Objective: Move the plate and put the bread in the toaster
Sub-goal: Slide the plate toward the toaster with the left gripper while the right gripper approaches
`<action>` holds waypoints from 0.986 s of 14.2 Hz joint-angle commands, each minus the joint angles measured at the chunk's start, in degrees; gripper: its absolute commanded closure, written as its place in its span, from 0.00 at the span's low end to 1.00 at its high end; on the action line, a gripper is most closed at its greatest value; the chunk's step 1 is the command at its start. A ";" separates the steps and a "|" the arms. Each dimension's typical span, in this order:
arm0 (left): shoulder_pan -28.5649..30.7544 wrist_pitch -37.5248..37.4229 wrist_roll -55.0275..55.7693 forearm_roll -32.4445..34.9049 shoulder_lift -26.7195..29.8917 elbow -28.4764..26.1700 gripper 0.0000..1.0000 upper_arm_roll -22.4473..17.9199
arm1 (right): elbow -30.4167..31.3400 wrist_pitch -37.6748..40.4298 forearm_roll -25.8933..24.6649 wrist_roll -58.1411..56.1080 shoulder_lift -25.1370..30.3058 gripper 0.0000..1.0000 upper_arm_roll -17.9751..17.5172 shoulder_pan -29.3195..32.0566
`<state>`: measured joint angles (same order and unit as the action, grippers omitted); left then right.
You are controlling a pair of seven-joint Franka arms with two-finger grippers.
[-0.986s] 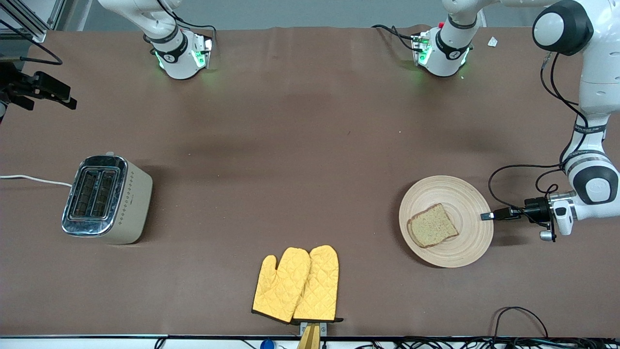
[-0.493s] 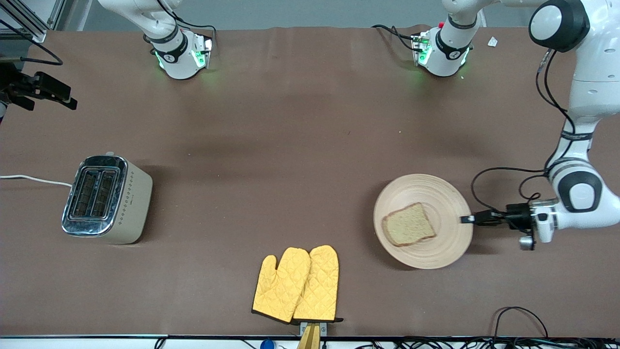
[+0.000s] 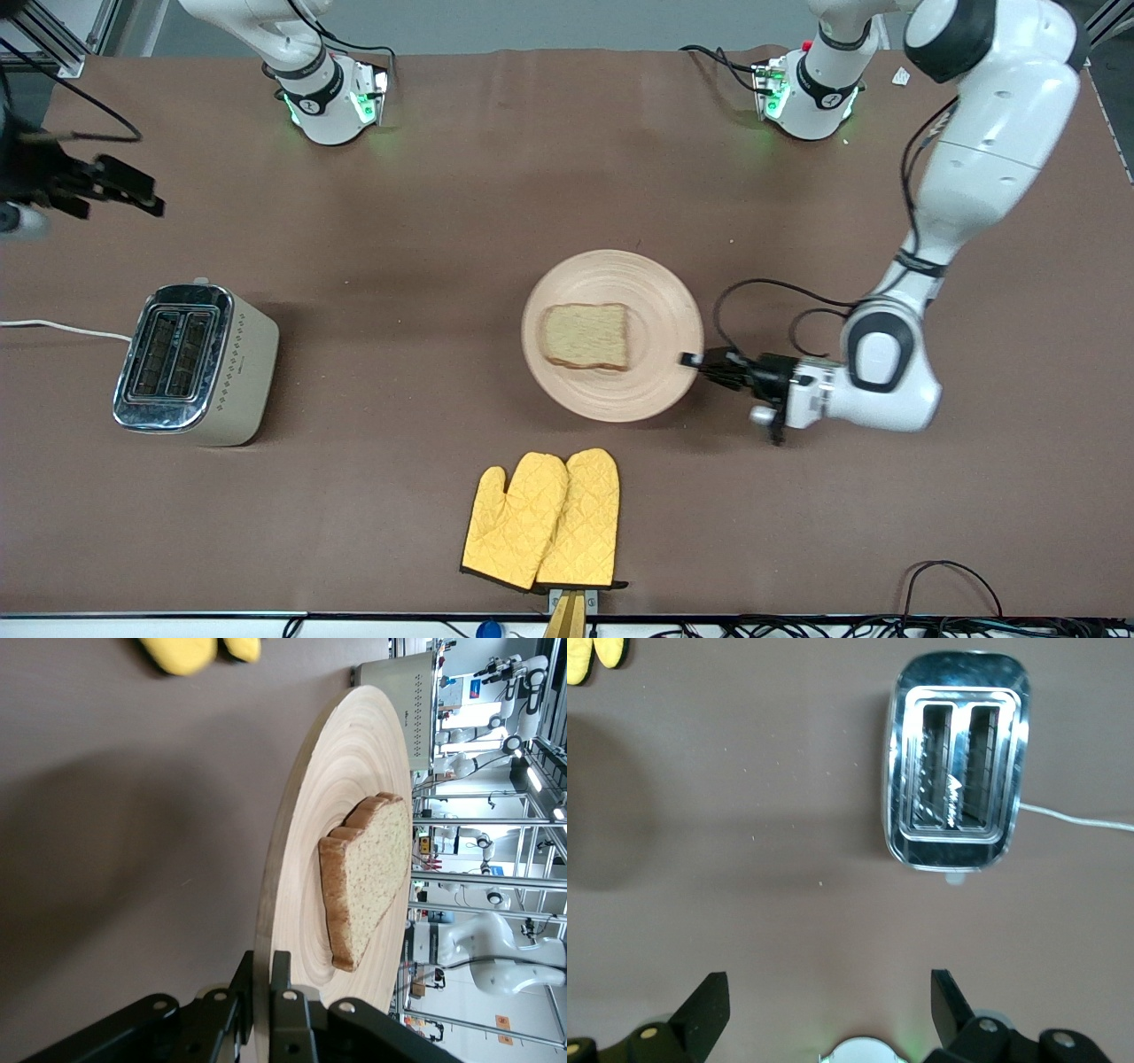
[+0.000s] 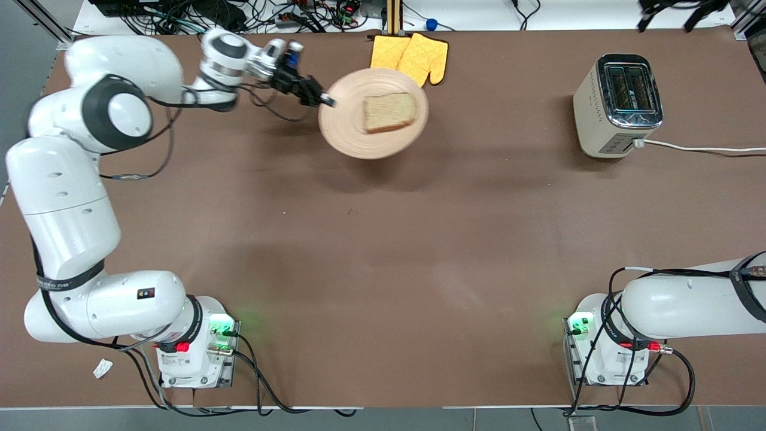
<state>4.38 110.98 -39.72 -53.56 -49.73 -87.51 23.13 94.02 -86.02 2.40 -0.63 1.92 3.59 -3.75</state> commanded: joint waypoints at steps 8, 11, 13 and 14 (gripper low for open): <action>-11.93 18.29 0.60 -12.18 -2.22 -2.49 1.00 -0.10 | 22.34 -36.21 2.87 9.94 -9.10 0.00 -0.07 -11.35; -14.56 25.57 2.18 -12.18 -2.04 -2.49 0.94 -0.10 | 21.82 -45.00 7.25 9.95 -14.64 0.00 0.02 -16.00; -15.36 29.02 6.73 -11.66 -1.60 -1.88 0.80 -0.19 | 19.81 -51.76 8.58 10.21 -19.90 0.00 0.02 -18.99; -15.36 29.11 10.41 -11.22 -1.60 -1.26 0.69 -0.36 | 17.79 -52.93 8.58 12.21 -22.63 0.00 0.02 -20.40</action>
<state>-10.36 138.84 -34.38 -64.09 -52.61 -89.56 23.06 115.76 -136.45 9.48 9.24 -15.59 3.02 -21.41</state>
